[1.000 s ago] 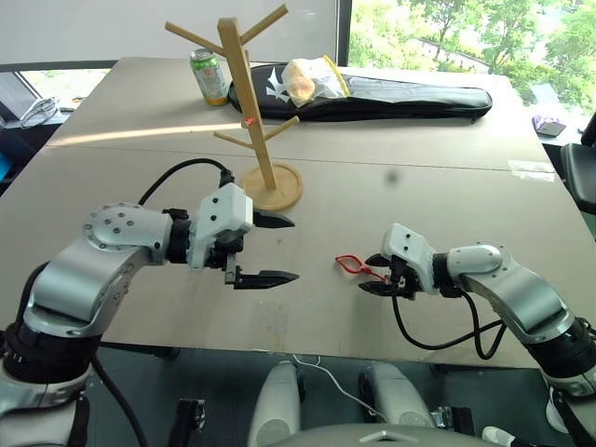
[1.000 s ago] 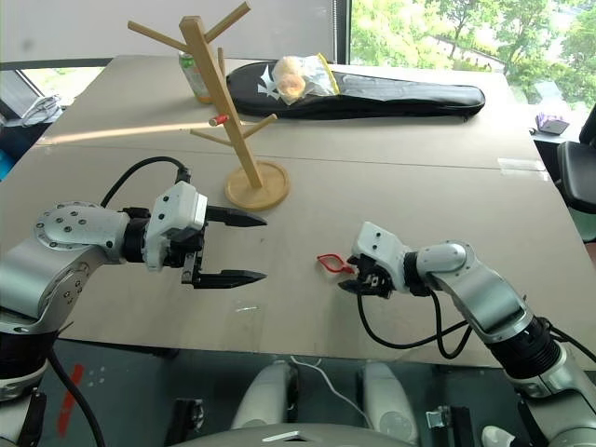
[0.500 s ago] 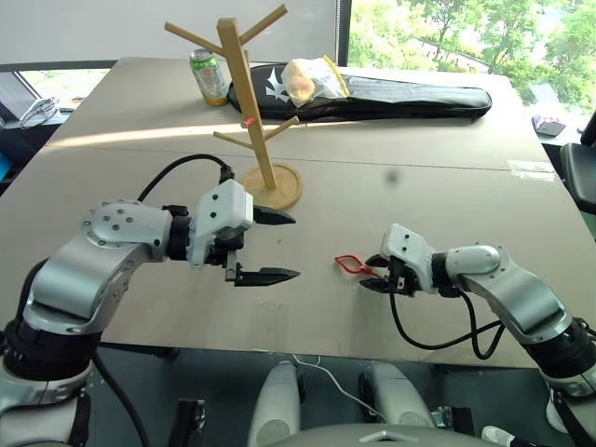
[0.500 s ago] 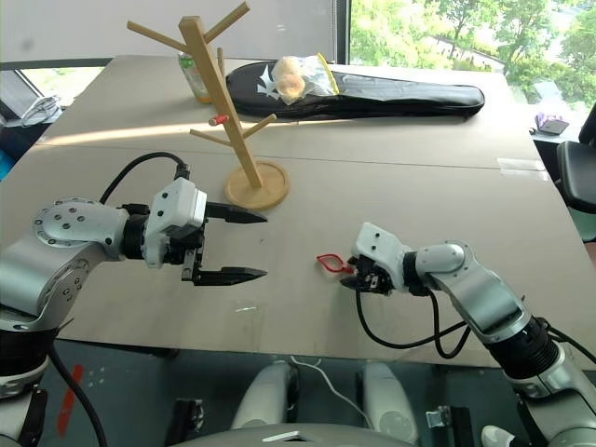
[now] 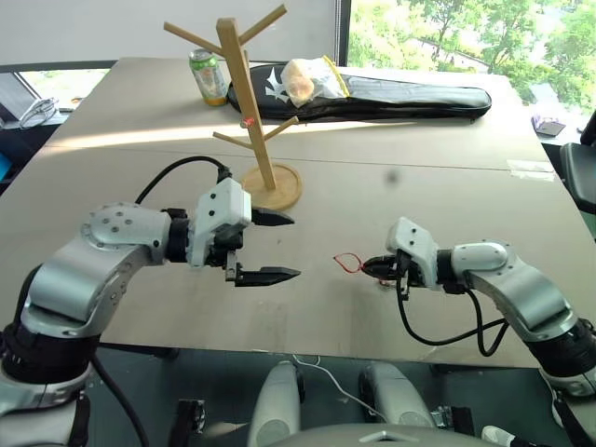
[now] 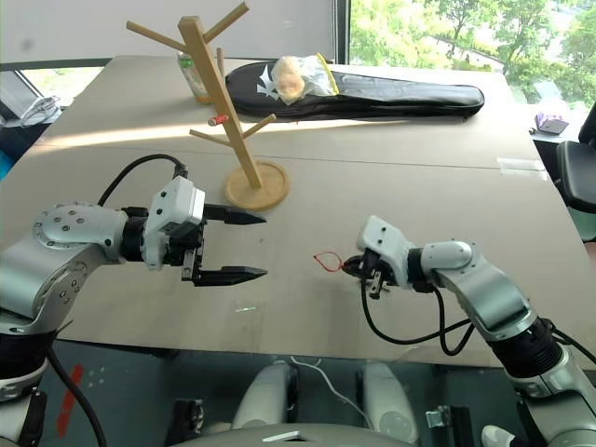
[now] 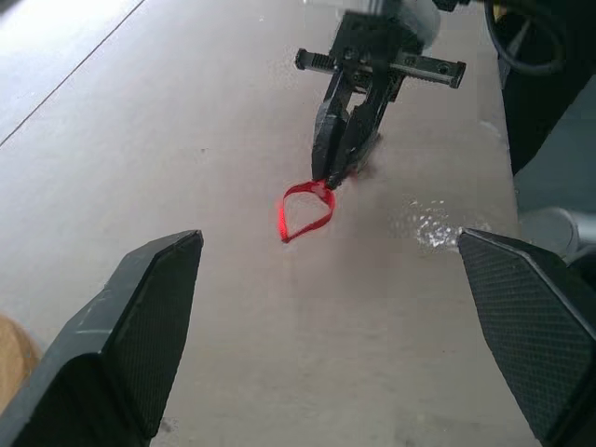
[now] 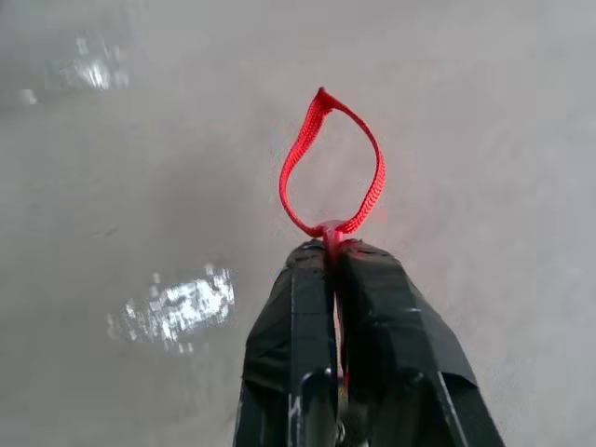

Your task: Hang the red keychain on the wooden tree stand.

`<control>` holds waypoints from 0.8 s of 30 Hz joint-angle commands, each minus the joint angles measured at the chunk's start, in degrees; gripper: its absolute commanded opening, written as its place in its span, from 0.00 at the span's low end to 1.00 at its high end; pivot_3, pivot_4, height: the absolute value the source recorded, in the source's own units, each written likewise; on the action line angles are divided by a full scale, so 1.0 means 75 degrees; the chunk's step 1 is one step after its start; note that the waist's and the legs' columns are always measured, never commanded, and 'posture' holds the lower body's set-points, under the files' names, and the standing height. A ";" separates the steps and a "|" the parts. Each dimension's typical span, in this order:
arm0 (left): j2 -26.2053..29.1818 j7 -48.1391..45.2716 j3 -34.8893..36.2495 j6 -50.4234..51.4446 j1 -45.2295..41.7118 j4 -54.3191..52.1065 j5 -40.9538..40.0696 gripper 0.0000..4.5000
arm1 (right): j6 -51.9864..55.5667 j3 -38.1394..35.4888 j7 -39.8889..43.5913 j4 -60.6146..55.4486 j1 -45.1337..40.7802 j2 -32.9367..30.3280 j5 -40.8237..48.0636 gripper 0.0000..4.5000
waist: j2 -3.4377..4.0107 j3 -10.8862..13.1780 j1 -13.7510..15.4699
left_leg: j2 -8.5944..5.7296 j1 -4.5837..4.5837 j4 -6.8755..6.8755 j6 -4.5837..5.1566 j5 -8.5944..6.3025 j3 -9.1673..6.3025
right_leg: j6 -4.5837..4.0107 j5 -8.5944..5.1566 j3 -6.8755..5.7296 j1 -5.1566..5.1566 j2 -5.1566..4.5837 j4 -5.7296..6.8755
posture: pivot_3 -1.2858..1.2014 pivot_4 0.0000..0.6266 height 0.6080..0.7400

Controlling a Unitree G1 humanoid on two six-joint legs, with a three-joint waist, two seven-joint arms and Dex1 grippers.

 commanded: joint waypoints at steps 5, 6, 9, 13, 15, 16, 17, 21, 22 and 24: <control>-0.0241 0.1960 0.2274 0.2040 0.0244 -0.0650 -0.2571 1.00 | 0.0635 -0.1349 -0.0843 -0.0903 -0.0411 0.0628 0.1195 0.01 | -0.0001 0.0000 -0.0017 | 0.0002 0.0004 0.0005 0.0000 0.0000 -0.0003 | 0.0001 0.0000 -0.0002 0.0004 0.0000 0.0003 | 0.52 0.24 1.00; -0.0275 0.2215 0.2537 0.2199 0.0359 -0.0723 -0.2870 1.00 | 0.0719 -0.1468 -0.1025 -0.0931 -0.0478 0.0785 0.1311 0.01 | -0.0002 0.0000 -0.0023 | 0.0001 0.0004 0.0005 0.0000 0.0000 -0.0003 | 0.0001 0.0000 -0.0002 0.0004 0.0000 0.0004 | 0.52 0.24 1.00; -0.0538 0.3535 0.3521 0.2552 0.0725 -0.0927 -0.4250 1.00 | 0.0720 -0.1664 -0.1703 -0.0965 -0.0788 0.1440 0.1503 0.01 | -0.0002 0.0000 -0.0012 | 0.0002 0.0003 0.0004 0.0000 0.0000 -0.0005 | 0.0001 0.0001 -0.0002 0.0003 -0.0002 0.0005 | 0.52 0.24 1.00; -0.0948 0.5253 0.4268 0.2263 0.1122 -0.1050 -0.5732 1.00 | 0.0200 -0.1360 -0.2394 -0.0681 -0.1235 0.2440 0.1260 0.01 | -0.0003 0.0000 0.0000 | 0.0003 0.0002 0.0005 -0.0001 0.0000 -0.0009 | 0.0001 0.0001 -0.0005 0.0003 -0.0004 0.0005 | 0.52 0.24 1.00; -0.1060 0.5793 0.4530 0.2049 0.1384 -0.1122 -0.6112 1.00 | -0.0385 -0.0993 -0.2428 -0.0463 -0.1447 0.2698 0.0858 0.01 | -0.0003 0.0000 -0.0001 | 0.0002 0.0003 0.0005 -0.0001 0.0000 -0.0006 | 0.0001 0.0002 -0.0005 0.0004 -0.0008 0.0006 | 0.52 0.24 1.00; -0.1083 0.6015 0.4670 0.1934 0.1499 -0.1135 -0.6252 1.00 | -0.0654 -0.0863 -0.2447 -0.0329 -0.1555 0.2819 0.0710 0.01 | -0.0003 0.0000 -0.0002 | 0.0001 0.0003 0.0005 -0.0001 0.0000 -0.0005 | 0.0000 0.0002 -0.0005 0.0004 -0.0008 0.0004 | 0.52 0.24 1.00; -0.1074 0.6165 0.4780 0.1830 0.1596 -0.1130 -0.6368 1.00 | -0.0862 -0.0779 -0.2448 -0.0189 -0.1648 0.2928 0.0621 0.01 | -0.0004 0.0000 -0.0002 | 0.0001 0.0004 0.0005 -0.0001 0.0000 -0.0006 | 0.0000 0.0002 -0.0005 0.0004 -0.0008 0.0005 | 0.52 0.24 1.00; -0.1002 0.6439 0.4985 0.1497 0.1907 -0.1127 -0.6520 1.00 | -0.1685 -0.0451 -0.2372 0.0475 -0.1986 0.3201 0.0172 0.01 | -0.0005 -0.0001 0.0011 | 0.0000 0.0003 0.0005 -0.0002 0.0001 -0.0005 | -0.0001 0.0003 -0.0007 0.0004 -0.0009 0.0004 | 0.52 0.24 1.00; -0.0998 0.6461 0.5032 0.1418 0.1988 -0.1133 -0.6502 1.00 | -0.1897 -0.0348 -0.2365 0.0701 -0.2107 0.3281 0.0023 0.01 | -0.0005 -0.0002 0.0011 | 0.0000 0.0004 0.0005 -0.0002 0.0001 -0.0002 | -0.0001 0.0003 -0.0006 0.0004 -0.0009 0.0002 | 0.52 0.24 1.00; -0.0965 0.6485 0.5119 0.1272 0.2143 -0.1154 -0.6471 1.00 | -0.2347 -0.0168 -0.2334 0.1140 -0.2347 0.3400 -0.0295 0.01 | -0.0005 -0.0001 0.0011 | 0.0000 0.0006 0.0004 -0.0003 0.0002 -0.0002 | -0.0002 0.0003 -0.0006 0.0004 -0.0009 0.0004 | 0.52 0.24 1.00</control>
